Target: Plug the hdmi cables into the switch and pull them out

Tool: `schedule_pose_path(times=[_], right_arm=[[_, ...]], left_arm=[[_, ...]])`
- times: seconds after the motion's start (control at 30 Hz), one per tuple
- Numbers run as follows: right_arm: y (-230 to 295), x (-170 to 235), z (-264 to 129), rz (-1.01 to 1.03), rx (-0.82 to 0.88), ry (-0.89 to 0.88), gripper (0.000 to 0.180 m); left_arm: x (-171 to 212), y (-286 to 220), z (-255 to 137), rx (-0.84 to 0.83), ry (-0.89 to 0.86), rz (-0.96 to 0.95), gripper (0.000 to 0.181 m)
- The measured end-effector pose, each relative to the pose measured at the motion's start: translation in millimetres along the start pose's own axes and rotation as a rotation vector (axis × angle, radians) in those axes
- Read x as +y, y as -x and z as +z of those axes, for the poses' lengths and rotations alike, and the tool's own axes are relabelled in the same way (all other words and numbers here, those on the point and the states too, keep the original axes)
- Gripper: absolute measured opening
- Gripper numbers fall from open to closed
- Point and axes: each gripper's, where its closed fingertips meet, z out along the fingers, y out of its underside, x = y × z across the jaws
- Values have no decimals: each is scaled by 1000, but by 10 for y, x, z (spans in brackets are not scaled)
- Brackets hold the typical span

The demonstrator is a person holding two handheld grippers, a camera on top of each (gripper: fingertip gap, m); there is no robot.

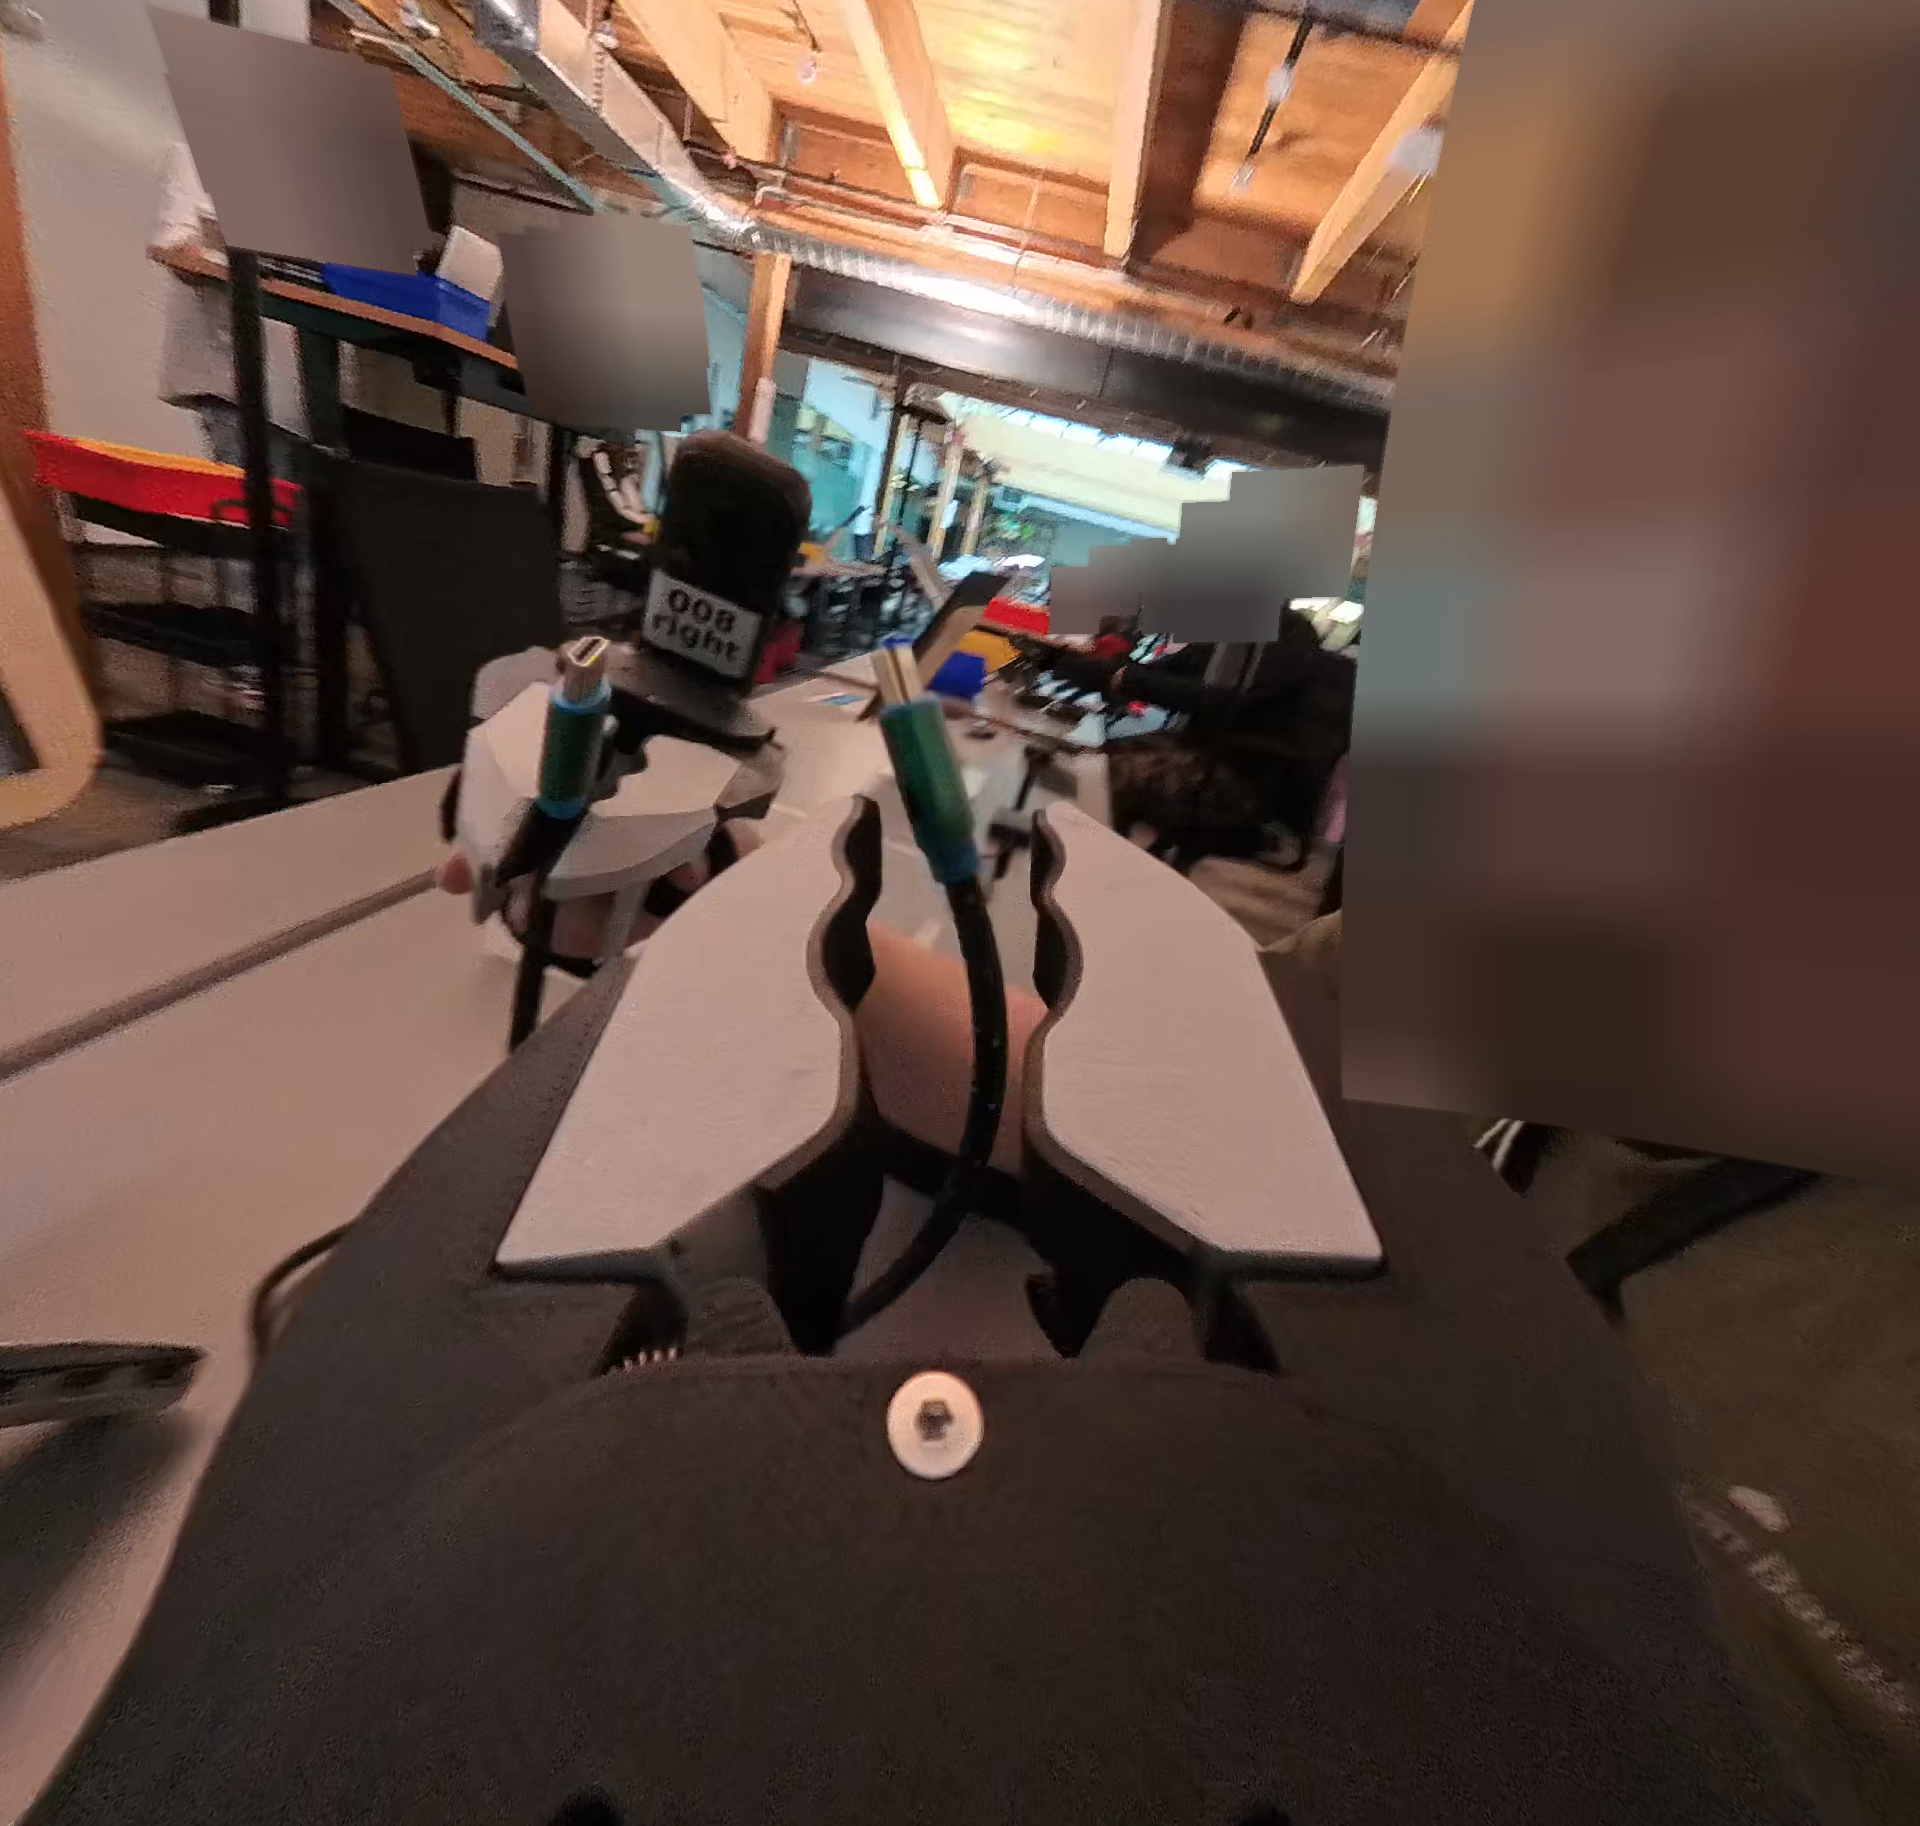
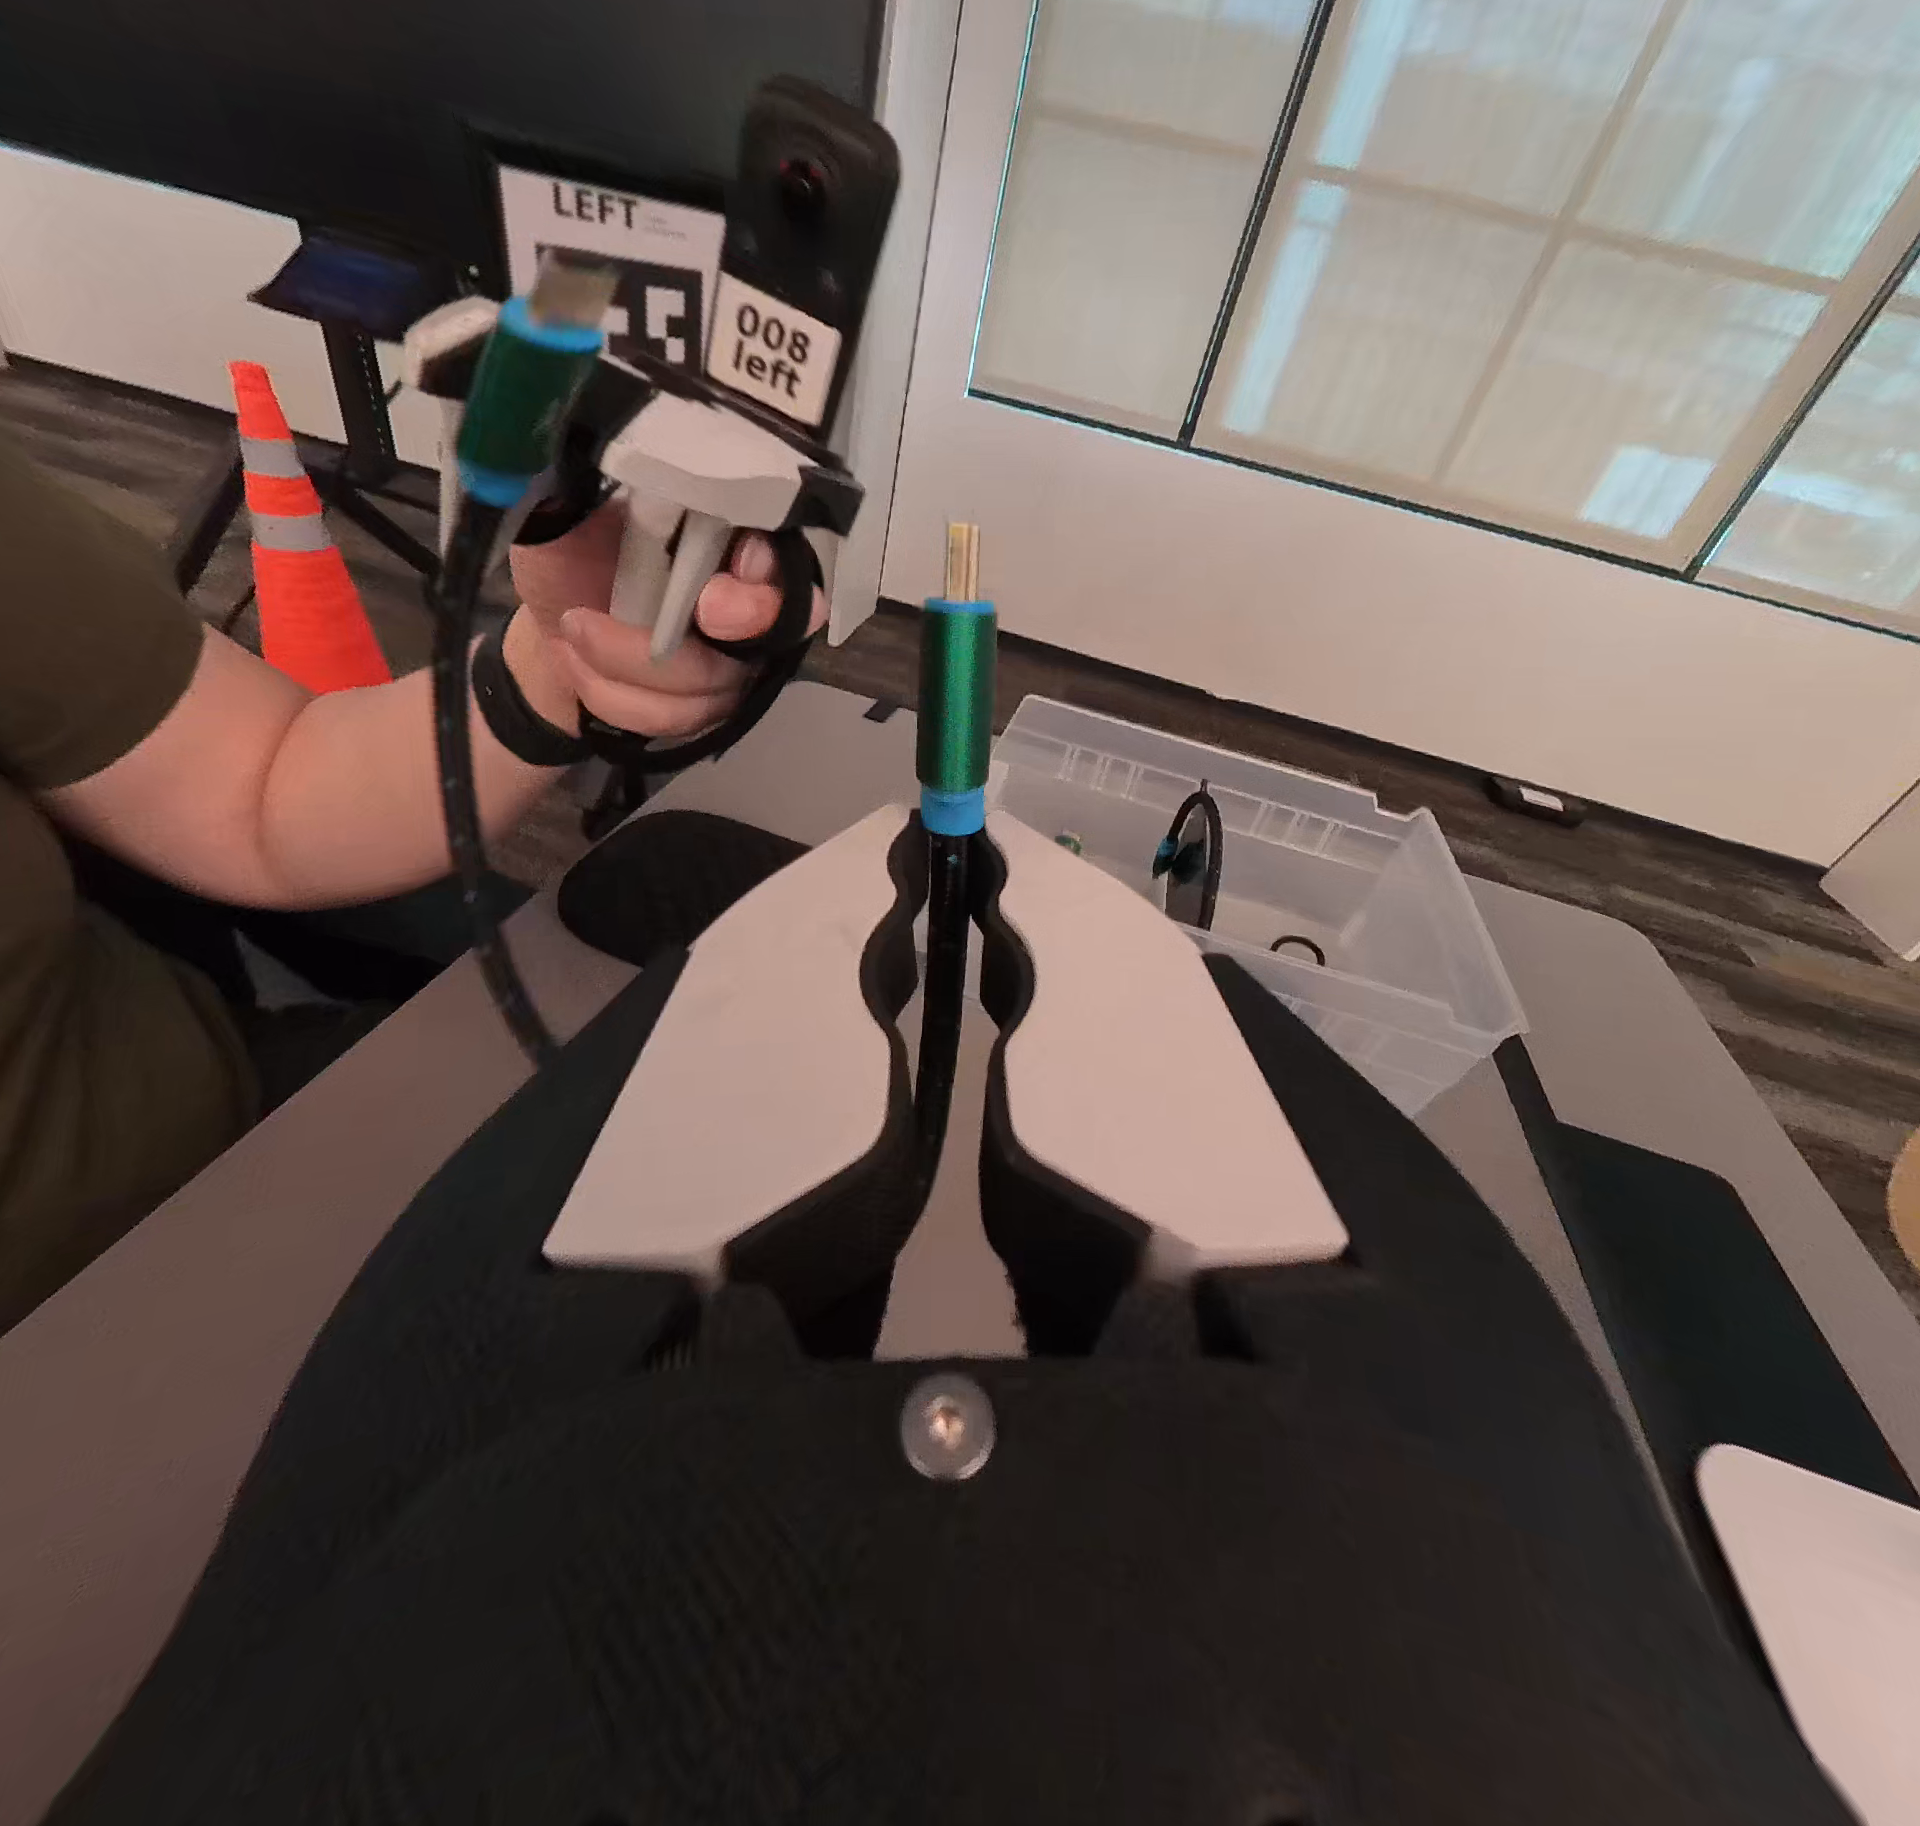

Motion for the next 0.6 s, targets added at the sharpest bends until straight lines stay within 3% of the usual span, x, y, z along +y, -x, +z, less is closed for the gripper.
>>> schedule_pose_path(times=[0.2, 0.4, 0.6], right_arm=[[38, -63, -143, -44, 24, 67, 7], [185, -147, -167, -31, -55, 42, 7], [94, -135, -158, -92, 29, 66, 7]], left_arm=[[40, 16, -87, -98, 46, 91, 34], [-86, 161, -249, -142, -5, 97, 32], [-116, 144, -232, -136, -13, 88, 33]])
